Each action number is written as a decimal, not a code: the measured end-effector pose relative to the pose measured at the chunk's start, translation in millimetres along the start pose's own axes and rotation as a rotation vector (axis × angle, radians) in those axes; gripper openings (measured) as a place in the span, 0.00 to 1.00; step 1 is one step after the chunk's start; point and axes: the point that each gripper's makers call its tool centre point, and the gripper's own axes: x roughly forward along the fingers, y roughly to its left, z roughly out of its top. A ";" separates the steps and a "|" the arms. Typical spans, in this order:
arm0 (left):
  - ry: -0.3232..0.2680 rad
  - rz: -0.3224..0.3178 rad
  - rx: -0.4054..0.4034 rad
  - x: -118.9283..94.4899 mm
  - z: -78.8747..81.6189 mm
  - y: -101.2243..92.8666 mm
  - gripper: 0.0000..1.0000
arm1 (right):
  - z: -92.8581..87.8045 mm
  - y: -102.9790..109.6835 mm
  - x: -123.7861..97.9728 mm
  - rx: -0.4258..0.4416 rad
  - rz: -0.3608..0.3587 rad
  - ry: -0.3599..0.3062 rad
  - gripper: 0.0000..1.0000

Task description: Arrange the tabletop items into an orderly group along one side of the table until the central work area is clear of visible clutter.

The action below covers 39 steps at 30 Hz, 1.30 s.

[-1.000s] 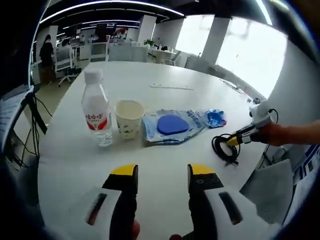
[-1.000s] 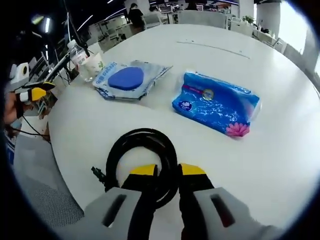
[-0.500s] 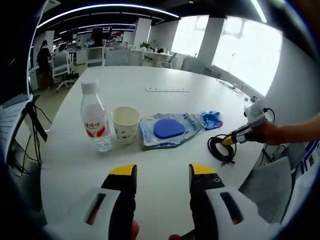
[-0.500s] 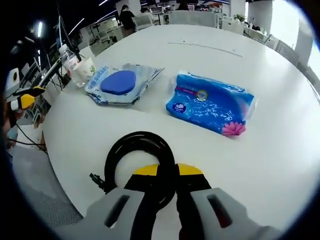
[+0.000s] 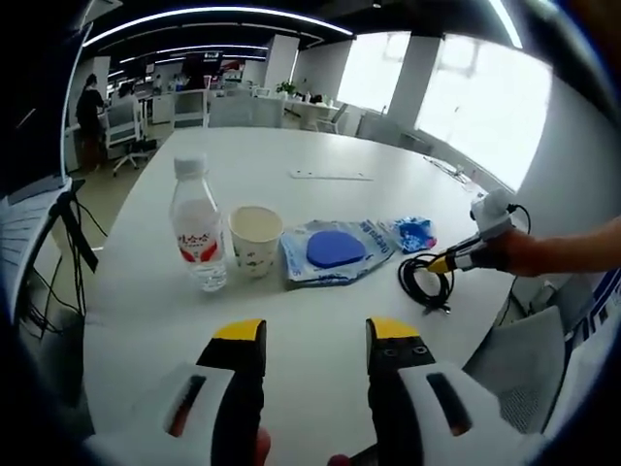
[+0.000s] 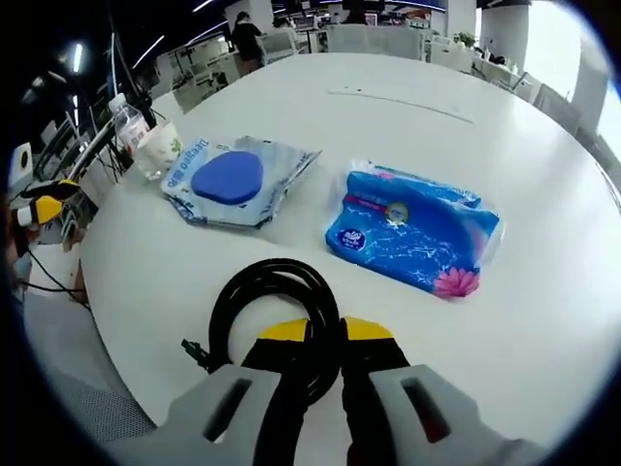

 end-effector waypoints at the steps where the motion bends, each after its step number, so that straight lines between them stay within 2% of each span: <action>1: -0.001 0.002 0.000 -0.6 0.0 0.7 0.40 | 3.0 -0.2 1.0 -0.005 -0.001 0.000 0.09; 12: -0.002 0.019 -0.030 -10.6 -6.6 11.8 0.41 | 12.3 2.5 8.4 -0.047 0.010 0.016 0.09; 22: -0.005 0.032 -0.039 -16.8 -10.6 15.7 0.41 | 9.8 -0.1 6.8 -0.067 0.013 0.023 0.09; 30: -0.020 0.018 -0.034 -16.0 -7.0 13.8 0.41 | 6.3 3.6 -2.4 -0.116 0.026 0.040 0.14; 33: -0.025 0.012 -0.028 -16.1 -5.2 13.3 0.42 | 5.5 9.0 -9.5 -0.179 0.037 0.026 0.17; 39: -0.027 -0.005 -0.014 -16.7 -3.0 11.1 0.42 | 1.6 9.1 -23.0 -0.206 0.036 0.004 0.17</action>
